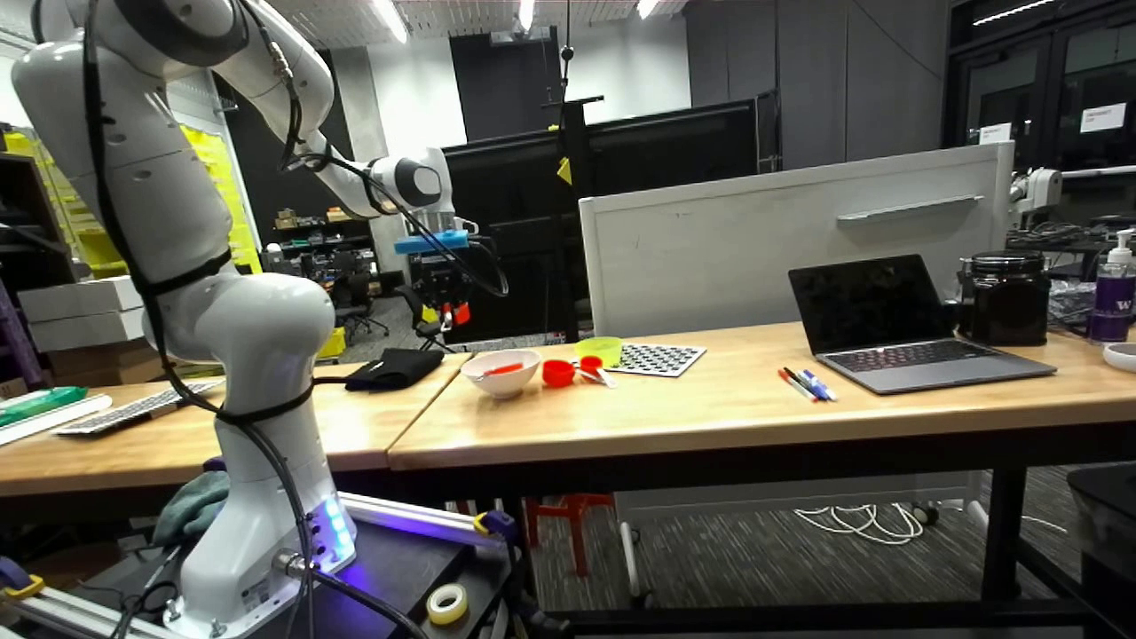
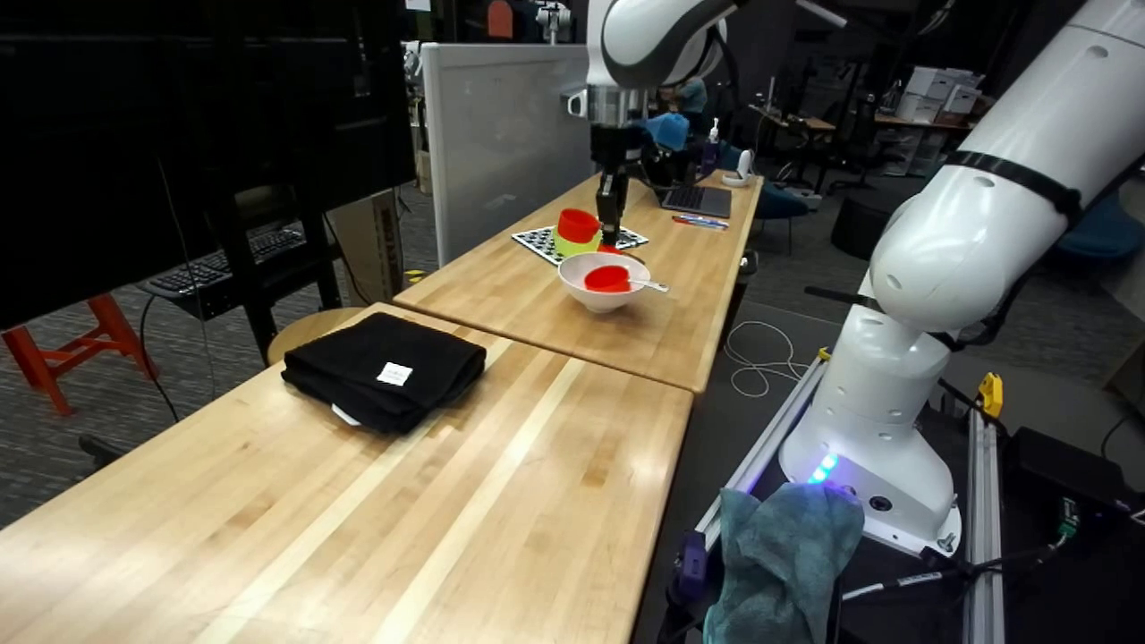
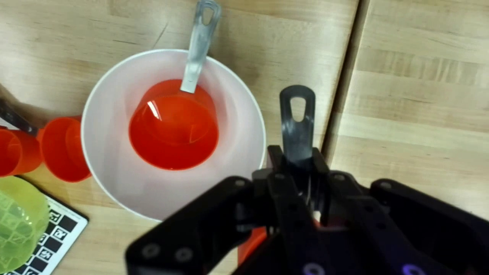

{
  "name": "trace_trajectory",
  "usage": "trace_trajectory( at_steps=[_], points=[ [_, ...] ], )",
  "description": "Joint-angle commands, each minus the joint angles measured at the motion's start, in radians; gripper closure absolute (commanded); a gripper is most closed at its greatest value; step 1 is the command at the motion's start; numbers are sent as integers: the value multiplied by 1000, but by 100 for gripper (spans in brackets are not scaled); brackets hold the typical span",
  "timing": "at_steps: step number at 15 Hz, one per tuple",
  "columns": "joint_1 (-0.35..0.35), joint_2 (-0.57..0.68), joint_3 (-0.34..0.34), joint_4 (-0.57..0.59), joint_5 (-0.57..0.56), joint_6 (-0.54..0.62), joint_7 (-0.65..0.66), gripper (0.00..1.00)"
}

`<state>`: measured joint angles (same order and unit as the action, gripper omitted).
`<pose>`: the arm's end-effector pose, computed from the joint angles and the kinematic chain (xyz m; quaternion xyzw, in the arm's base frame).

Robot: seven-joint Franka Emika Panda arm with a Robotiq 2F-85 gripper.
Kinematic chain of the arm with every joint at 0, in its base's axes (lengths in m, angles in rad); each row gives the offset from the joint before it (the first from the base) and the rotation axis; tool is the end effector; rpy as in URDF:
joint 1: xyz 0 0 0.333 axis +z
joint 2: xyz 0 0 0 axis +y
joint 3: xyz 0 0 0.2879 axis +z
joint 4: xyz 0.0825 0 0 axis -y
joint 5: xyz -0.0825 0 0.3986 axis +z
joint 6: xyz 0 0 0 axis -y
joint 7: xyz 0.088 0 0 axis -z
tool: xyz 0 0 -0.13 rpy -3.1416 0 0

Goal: Move the measuring cup closest to the bottom edge to the table on the left

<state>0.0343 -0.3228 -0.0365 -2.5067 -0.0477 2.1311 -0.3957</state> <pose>0.4414 -0.0032 0.3358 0.9774 0.2094 -0.0287 0.0086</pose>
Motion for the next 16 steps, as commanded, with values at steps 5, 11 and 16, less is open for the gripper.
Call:
trace_trajectory(
  at_steps=[5, 11, 16],
  points=[
    [76, -47, 85, -132, 37, 18, 157, 96],
    [116, -43, 138, -193, 69, 48, 268, 96],
    [126, -37, 141, -230, 101, 78, 288, 96]
  ],
)
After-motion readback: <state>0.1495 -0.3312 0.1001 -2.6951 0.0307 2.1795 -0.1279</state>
